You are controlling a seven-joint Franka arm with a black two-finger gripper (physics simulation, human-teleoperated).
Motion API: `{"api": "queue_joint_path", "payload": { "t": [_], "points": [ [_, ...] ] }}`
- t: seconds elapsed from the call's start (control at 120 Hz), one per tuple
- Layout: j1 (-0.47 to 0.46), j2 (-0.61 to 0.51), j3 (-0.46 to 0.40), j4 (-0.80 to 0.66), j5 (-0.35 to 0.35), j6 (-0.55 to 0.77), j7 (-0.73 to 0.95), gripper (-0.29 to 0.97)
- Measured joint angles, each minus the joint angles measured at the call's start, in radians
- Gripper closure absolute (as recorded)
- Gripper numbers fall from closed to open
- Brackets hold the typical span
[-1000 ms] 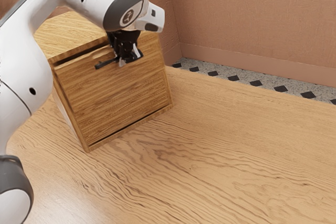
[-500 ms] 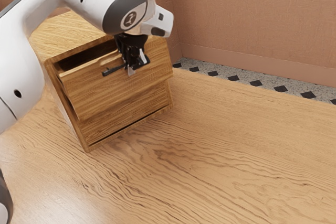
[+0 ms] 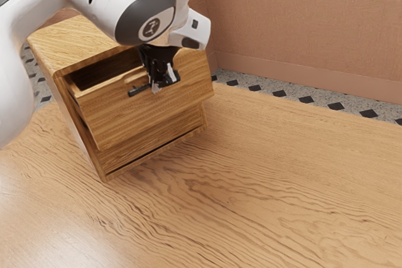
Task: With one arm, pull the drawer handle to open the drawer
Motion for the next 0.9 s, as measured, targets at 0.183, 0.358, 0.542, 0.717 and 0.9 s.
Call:
{"api": "queue_joint_path", "payload": {
  "t": [0.183, 0.358, 0.542, 0.717, 0.9],
  "points": [
    [-0.037, -0.046, -0.005, -0.053, -0.01, -0.004, -0.015, 0.78],
    [-0.067, -0.059, 0.001, -0.072, -0.013, -0.009, -0.028, 0.78],
    [-0.099, -0.071, 0.003, -0.087, -0.021, -0.015, -0.038, 0.78],
    [-0.126, -0.085, -0.019, -0.112, -0.024, -0.02, -0.048, 0.78],
    [-0.151, -0.093, -0.031, -0.118, -0.024, -0.026, -0.058, 0.79]
  ]
}}
